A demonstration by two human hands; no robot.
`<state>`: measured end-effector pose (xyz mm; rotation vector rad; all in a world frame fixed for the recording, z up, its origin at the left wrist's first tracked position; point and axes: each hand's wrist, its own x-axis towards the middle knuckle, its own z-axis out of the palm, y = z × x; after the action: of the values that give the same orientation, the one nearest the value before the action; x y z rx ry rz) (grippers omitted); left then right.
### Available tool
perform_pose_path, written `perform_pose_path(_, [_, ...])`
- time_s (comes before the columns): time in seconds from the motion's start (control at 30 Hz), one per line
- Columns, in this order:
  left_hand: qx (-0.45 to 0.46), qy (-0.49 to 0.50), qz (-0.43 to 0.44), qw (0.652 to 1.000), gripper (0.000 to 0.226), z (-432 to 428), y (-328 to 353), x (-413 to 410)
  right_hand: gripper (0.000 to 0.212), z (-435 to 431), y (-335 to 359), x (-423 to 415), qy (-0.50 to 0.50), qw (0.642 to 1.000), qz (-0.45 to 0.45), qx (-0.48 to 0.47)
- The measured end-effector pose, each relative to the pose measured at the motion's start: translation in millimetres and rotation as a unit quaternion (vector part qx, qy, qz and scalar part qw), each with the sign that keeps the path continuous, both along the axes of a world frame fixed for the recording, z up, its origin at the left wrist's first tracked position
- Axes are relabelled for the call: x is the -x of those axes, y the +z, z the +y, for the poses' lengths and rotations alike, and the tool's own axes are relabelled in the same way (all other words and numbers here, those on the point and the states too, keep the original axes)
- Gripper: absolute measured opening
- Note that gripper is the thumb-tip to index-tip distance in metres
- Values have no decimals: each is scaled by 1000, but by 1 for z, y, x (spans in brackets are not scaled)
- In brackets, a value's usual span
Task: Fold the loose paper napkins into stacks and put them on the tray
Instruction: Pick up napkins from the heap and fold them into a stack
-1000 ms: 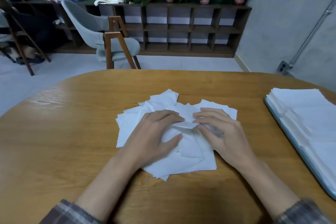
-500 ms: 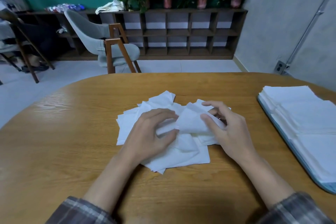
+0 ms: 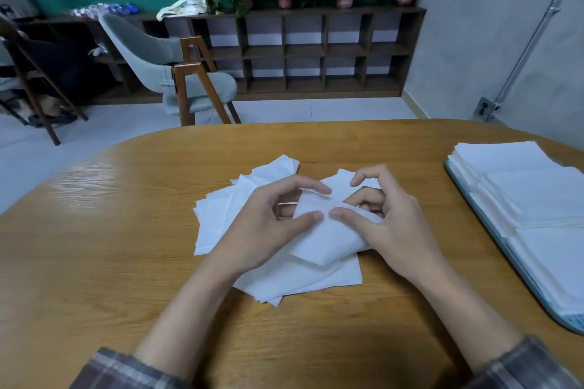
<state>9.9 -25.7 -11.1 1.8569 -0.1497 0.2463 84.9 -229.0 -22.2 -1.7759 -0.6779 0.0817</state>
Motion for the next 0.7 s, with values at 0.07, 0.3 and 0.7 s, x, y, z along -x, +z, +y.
perform_pose_path(0.07, [-4, 50, -9, 999, 6, 3, -5, -2, 47, -4, 4, -4, 3, 998, 47, -35])
perform_pose_path(0.3, [88, 207, -62, 972, 22, 10, -20, -6, 25, -10, 0, -13, 78, 984, 104, -124])
perform_pose_path(0.7, [-330, 134, -34, 934, 35, 19, -33, -3, 21, -11, -12, -23, -140, 989, 14, -42])
